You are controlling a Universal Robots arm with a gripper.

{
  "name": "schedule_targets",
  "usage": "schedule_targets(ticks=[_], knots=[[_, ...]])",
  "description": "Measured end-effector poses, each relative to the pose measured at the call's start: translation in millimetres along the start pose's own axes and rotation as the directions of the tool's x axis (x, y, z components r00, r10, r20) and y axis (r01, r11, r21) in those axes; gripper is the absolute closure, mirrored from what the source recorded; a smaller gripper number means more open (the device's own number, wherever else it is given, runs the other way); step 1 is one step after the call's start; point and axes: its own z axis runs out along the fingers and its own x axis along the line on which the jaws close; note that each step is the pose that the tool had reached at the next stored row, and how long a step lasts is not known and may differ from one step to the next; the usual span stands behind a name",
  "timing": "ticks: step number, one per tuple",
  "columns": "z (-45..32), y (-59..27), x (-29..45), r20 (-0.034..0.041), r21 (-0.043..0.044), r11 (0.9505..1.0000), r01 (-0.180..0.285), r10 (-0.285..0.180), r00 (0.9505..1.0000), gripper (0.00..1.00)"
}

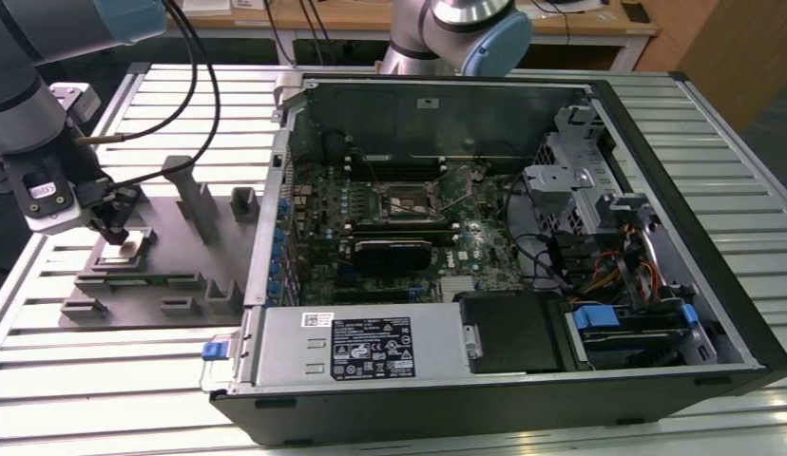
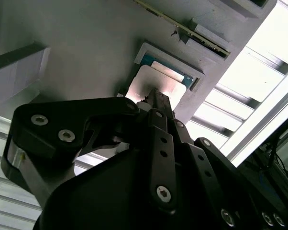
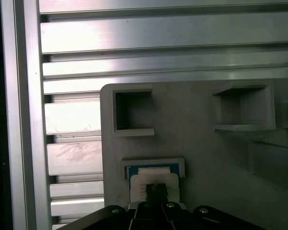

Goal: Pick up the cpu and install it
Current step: 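Pick up the cpu and move it towards the insertion slot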

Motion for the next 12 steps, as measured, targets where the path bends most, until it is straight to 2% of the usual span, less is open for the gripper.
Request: schedule_targets(ticks=[2,6,9,11,12], knots=[[0.0,0.0,0.0,-0.0001,0.0000,1.0000,0.000,0.000,1.0000,0.89],[0.1,0.0,0.0,0.0000,0.0000,1.0000,0.000,0.000,1.0000,0.65],[0.2,0.0,0.0,0.0000,0.0000,1.0000,0.000,0.000,1.0000,0.59],[0.2,0.0,0.0,0.0000,0.0000,1.0000,0.000,0.000,1.0000,0.47],[0.3,0.0,0.0,0.0000,0.0000,1.0000,0.000,0.000,1.0000,0.47]])
